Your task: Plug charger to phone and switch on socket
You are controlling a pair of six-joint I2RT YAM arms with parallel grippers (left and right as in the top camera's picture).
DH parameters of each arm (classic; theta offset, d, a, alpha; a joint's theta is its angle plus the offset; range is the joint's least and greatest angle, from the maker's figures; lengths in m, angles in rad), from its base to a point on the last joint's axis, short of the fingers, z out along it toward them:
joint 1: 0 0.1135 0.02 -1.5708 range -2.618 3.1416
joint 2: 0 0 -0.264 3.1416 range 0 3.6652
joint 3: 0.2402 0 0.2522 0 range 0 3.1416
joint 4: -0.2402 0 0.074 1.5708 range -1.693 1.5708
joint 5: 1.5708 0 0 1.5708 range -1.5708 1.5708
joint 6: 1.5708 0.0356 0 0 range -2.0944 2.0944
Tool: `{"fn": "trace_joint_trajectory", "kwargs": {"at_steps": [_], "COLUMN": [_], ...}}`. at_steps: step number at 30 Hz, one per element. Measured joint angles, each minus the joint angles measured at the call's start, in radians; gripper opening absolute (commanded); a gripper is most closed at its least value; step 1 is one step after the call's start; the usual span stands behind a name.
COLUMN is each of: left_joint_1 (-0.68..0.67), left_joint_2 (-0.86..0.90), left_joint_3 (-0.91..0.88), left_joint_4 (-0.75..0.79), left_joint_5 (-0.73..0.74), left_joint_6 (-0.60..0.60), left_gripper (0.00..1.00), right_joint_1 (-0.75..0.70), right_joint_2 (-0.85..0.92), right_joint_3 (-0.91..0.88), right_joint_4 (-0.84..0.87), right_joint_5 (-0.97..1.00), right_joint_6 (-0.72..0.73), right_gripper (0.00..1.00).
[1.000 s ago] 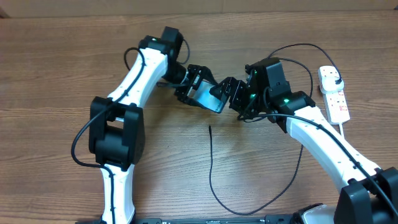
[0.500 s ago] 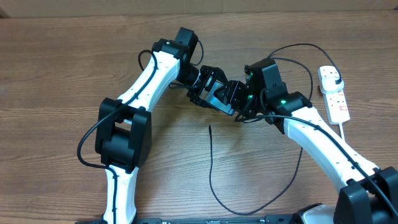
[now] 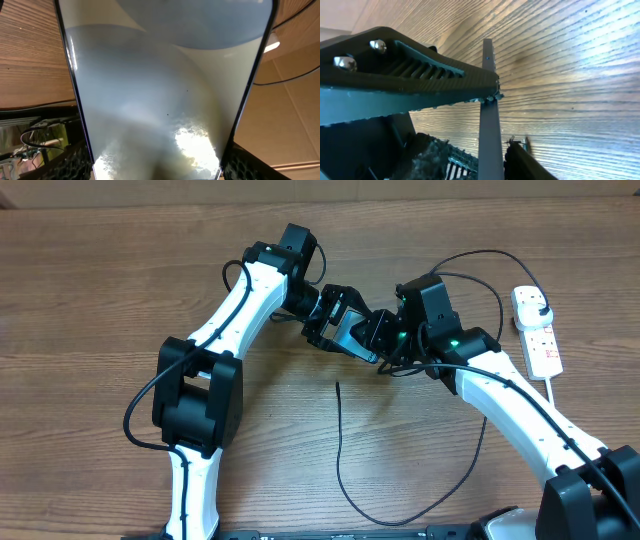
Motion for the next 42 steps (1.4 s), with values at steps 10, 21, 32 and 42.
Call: {"fn": "trace_joint_trajectory", "kwargs": {"at_steps": [10,21,32,42], "left_joint_1": [0.0,0.0,-0.005,-0.001], "left_joint_2": [0.001,0.001,0.002,0.002], "left_joint_3": [0.0,0.0,0.0,0.004], "left_joint_4": [0.0,0.003,0.013,0.018], "left_joint_5": [0.008,0.014,0.01,-0.032], "left_joint_6": [0.001,0.003,0.003,0.108], "left_gripper": [0.04,0.04,0.61,1.0], "right_joint_1": [0.0,0.0,0.0,-0.001], "right_joint_2": [0.0,0.0,0.0,0.007], "right_joint_3": [0.0,0.0,0.0,0.0], "right_joint_4": [-0.021,-0.023,-0.023,-0.032], "right_joint_5": [0.033,0.057,0.063,0.08], "right_joint_6": [0.0,-0.002,-0.015,-0.021], "right_gripper": [0.25,0.13,0.04,0.04]}}
